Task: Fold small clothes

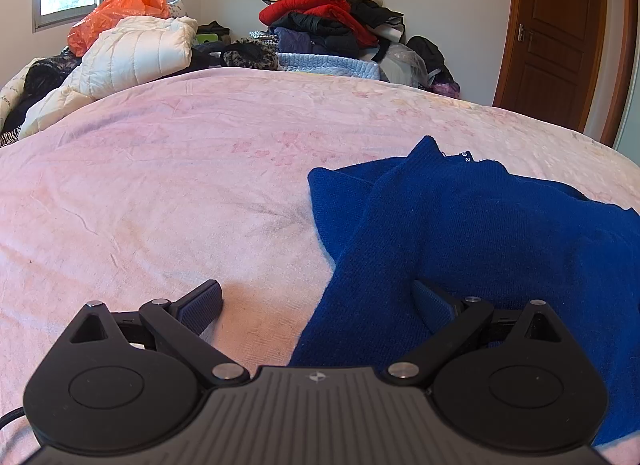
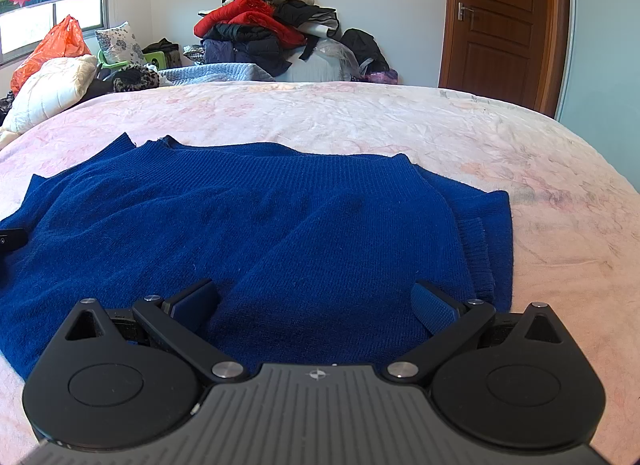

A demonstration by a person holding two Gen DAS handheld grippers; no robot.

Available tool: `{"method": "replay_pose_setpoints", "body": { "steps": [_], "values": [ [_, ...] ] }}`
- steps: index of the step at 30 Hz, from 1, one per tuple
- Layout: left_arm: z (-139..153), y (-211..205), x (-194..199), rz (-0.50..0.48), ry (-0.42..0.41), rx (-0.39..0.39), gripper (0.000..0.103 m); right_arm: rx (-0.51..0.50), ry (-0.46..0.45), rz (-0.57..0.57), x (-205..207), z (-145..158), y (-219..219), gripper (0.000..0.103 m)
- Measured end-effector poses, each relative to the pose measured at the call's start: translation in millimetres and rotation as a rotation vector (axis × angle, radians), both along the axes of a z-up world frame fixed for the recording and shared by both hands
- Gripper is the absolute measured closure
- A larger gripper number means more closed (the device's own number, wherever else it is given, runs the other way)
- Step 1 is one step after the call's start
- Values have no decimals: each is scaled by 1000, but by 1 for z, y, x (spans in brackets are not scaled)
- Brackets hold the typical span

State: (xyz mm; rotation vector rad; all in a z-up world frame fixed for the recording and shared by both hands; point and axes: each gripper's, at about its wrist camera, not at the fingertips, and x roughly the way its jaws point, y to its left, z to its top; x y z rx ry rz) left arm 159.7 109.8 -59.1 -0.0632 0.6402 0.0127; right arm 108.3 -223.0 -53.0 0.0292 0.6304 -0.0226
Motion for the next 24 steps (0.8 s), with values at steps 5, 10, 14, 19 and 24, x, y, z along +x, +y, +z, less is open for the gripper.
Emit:
{"method": "replay_pose_setpoints", "body": {
  "steps": [5,10,14,19,24],
  "values": [
    [0,0,0,0,0,1,2,0,0,0,0,0,0,0],
    [0,0,0,0,0,1,2,0,0,0,0,0,0,0],
    [0,0,0,0,0,2,2,0,0,0,0,0,0,0],
    [0,0,0,0,0,1,1,5,-2,6,0,-1,-1,0],
    [0,0,0,0,0,-1,1,-13,2,6,1,0,3,0]
  ]
}}
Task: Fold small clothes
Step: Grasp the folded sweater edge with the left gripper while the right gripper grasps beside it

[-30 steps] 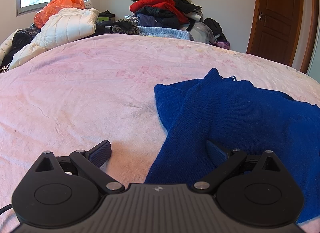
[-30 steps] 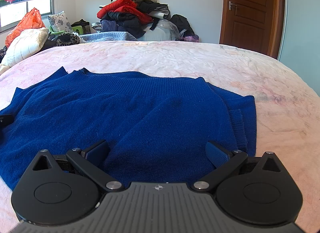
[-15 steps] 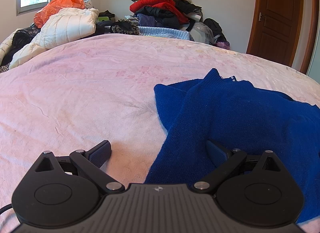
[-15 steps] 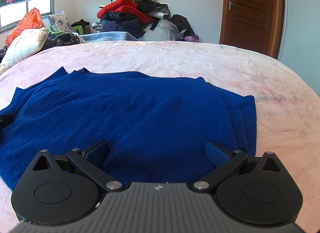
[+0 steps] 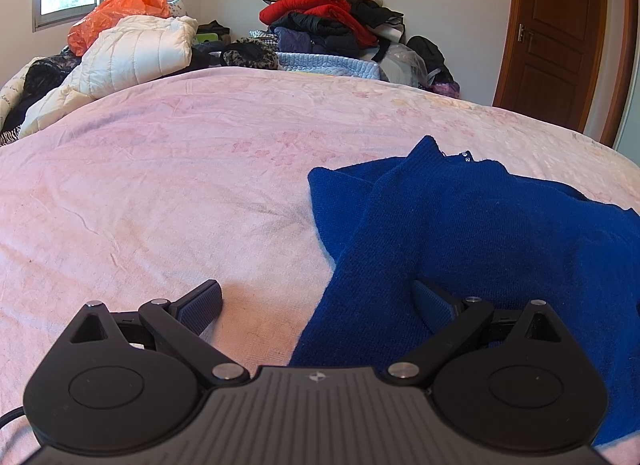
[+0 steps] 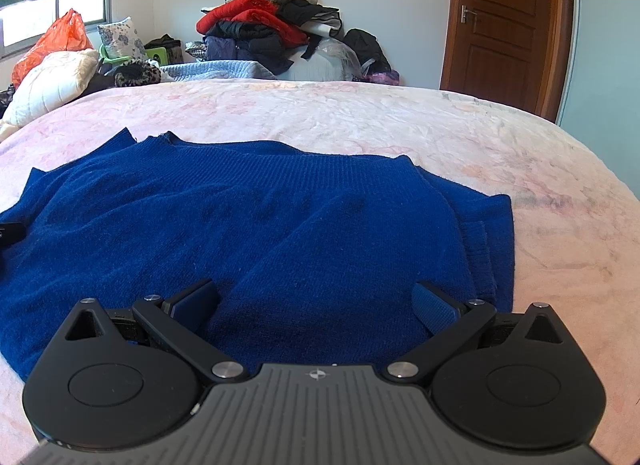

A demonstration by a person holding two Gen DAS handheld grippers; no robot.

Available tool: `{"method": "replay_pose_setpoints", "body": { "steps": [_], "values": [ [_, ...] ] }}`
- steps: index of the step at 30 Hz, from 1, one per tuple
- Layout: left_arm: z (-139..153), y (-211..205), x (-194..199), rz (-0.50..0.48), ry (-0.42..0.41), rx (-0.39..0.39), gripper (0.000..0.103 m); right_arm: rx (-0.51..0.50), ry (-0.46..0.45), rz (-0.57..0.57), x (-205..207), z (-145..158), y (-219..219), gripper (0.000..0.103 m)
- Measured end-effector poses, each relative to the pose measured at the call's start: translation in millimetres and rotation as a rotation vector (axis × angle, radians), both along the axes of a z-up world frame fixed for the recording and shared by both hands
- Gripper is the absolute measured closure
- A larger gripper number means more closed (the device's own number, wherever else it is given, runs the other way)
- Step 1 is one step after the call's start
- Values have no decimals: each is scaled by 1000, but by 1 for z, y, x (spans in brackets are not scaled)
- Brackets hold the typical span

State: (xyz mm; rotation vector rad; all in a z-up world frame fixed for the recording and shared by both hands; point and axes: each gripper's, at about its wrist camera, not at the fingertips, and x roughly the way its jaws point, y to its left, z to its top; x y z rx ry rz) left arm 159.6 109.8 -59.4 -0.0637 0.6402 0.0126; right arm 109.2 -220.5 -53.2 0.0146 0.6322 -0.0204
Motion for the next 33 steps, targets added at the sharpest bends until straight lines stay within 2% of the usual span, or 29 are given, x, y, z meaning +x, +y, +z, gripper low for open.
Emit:
{"method": "replay_pose_setpoints", "body": {
  "steps": [3,5,7,9,15,22,27,33],
  "values": [
    [0,0,0,0,0,1,1,26,13,-68,-6,8,-1,4],
    [0,0,0,0,0,-2,1,44,8,-121,-15,19,6,13],
    [2,1,1,-8,7,-2,1,-13,-22,-56,-25,29,24,13],
    [7,8,-1,-23,6,-38,1,-97,-62,31,-36,38,49,11],
    [22,47,22,-73,70,-246,1,-295,-151,254,-58,40,117,7],
    [33,71,59,-188,146,-425,1,-534,-180,376,-73,28,179,6],
    [24,64,90,-270,230,-467,1,-594,-159,446,-77,21,205,14],
    [10,64,125,-331,318,-599,1,-678,-192,534,-87,7,242,23]
  ]
}}
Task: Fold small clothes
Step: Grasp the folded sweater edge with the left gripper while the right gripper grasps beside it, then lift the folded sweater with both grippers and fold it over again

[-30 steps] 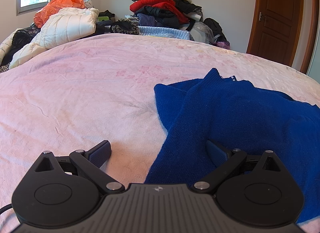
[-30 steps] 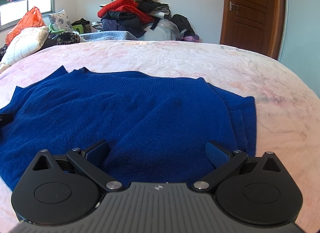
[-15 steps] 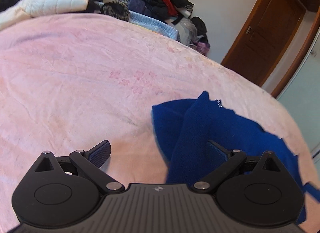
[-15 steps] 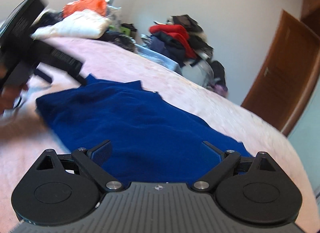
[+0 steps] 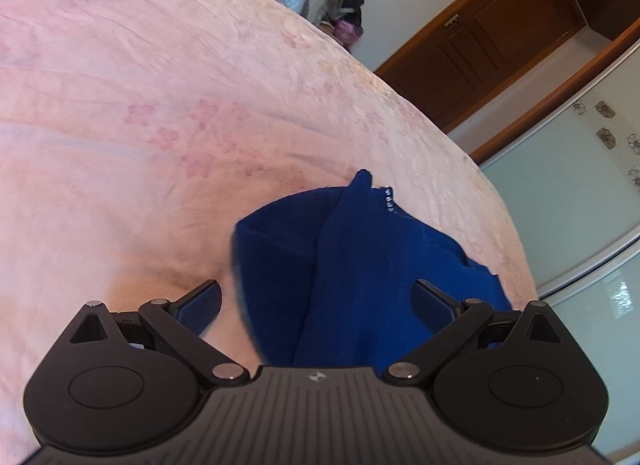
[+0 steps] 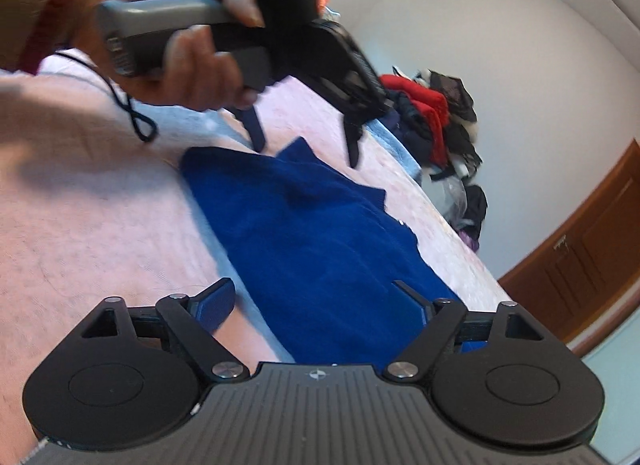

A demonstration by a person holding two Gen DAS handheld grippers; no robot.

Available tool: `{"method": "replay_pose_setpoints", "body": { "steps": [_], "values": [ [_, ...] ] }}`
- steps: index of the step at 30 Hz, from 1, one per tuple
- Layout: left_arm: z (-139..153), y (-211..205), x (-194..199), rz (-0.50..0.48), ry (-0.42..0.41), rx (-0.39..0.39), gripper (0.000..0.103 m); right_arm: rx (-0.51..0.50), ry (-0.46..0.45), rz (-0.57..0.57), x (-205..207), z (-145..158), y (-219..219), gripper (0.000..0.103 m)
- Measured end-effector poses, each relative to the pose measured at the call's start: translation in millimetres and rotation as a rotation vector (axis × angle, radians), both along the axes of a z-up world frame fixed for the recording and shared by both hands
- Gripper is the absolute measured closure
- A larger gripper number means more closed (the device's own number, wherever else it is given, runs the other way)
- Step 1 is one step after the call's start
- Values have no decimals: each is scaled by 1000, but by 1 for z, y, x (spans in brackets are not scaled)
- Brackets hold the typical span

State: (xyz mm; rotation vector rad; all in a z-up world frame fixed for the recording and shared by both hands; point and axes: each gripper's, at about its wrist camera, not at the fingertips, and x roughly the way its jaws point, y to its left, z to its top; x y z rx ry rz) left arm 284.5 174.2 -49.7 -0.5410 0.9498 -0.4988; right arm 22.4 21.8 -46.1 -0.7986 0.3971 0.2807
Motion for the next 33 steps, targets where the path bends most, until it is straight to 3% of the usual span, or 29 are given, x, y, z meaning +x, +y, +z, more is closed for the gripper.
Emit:
{"method": "replay_pose_setpoints", "body": {
  "steps": [4,9,12,14,16,18,23,33],
  "values": [
    [-5,-10,22,-74,50,-83,1,-23,-23,15,9,-4,18,32],
    [-5,-33,41,-135,49,-90,2,-18,-32,0,27,-2,30,37],
    [-4,-47,48,-161,28,-72,4,-12,-23,2,29,-2,34,48],
    [-3,-55,51,-166,21,-46,22,-6,-8,8,31,-3,37,60],
    [-5,-56,53,-155,42,-10,56,2,4,17,29,-2,38,70],
    [-8,-54,53,-139,71,-6,71,1,9,31,24,-3,40,78],
    [-4,-47,42,-86,45,-27,86,20,6,60,10,-1,39,90],
    [40,-72,6,-8,-98,111,88,279,4,51,-25,41,-10,93]
  ]
}}
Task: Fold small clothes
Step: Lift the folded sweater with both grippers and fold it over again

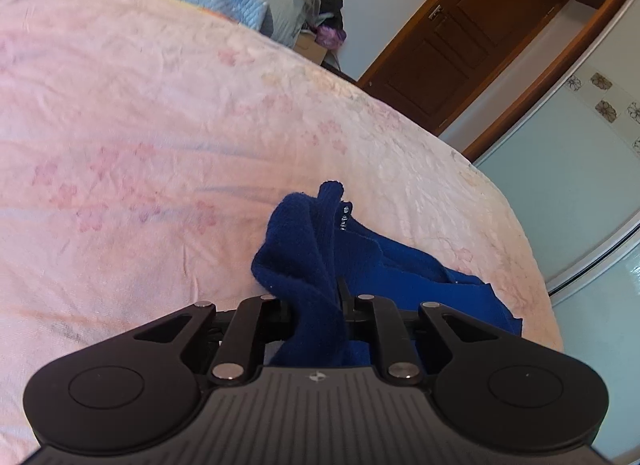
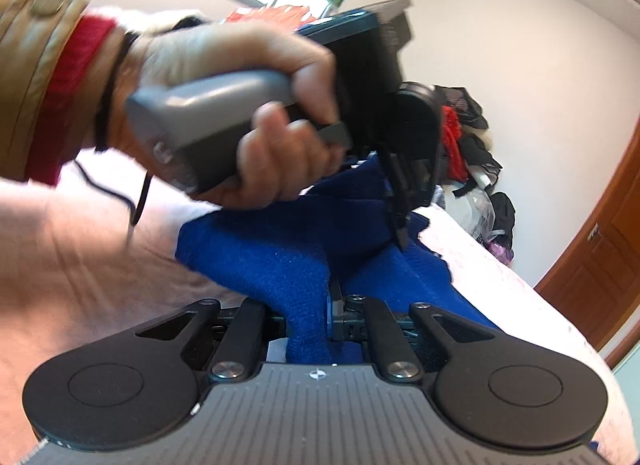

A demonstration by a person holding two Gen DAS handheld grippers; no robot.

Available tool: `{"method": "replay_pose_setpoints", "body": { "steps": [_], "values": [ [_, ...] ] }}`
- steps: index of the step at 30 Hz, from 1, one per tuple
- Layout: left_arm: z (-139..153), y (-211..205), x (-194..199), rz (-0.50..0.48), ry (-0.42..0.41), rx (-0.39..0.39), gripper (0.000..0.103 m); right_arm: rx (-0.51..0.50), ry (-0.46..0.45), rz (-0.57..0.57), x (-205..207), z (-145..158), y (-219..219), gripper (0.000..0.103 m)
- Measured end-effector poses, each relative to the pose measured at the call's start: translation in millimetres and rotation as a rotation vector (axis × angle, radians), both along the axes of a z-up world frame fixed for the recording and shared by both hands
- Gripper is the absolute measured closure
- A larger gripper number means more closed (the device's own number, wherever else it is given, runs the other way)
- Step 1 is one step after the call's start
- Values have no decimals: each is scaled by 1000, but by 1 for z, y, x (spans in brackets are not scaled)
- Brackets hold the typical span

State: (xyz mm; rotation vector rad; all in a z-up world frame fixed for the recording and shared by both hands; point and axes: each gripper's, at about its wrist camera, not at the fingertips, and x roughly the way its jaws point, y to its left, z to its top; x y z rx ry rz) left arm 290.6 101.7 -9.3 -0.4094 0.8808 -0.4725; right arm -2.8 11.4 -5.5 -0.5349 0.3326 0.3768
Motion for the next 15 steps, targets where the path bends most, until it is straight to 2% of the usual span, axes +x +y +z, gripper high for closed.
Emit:
{"method": "replay_pose_setpoints", "body": {
  "steps": [5,8,15],
  "values": [
    [21,-14,-13,1,-20,23,89,98,15,-24,-15,14,-31,93],
    [31,-25,-18,3,-30,50,89,185,30,-44,-27,20,-48,93],
    [54,-54,-28,2,-73,83,90,426,77,-87,-18,28,-107,93]
  ]
}}
